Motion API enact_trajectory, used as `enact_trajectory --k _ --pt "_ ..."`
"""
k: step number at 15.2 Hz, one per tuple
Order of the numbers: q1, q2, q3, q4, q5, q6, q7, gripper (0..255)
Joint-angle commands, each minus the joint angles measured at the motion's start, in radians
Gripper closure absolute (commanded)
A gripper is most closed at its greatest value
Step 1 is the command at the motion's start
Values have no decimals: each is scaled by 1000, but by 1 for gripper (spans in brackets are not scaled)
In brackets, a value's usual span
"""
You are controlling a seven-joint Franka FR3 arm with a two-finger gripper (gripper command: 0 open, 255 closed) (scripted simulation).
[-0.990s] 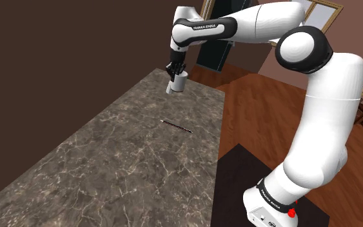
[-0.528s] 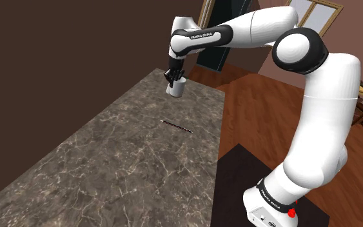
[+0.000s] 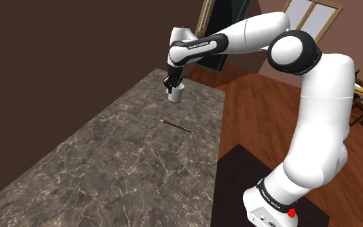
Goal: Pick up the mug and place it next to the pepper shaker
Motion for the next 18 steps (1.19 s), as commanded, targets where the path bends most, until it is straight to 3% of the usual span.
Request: enact_trajectory --k 1,7,8,13,18 --pt "1 8 -1 -1 -2 10 1 255" --pt "1 9 -1 -1 -2 10 1 255" --pt "1 8 -1 -1 -2 10 1 0" --pt "1 8 -1 -1 -2 10 1 0" --pt "2 -41 9 53 14 -92 -9 0"
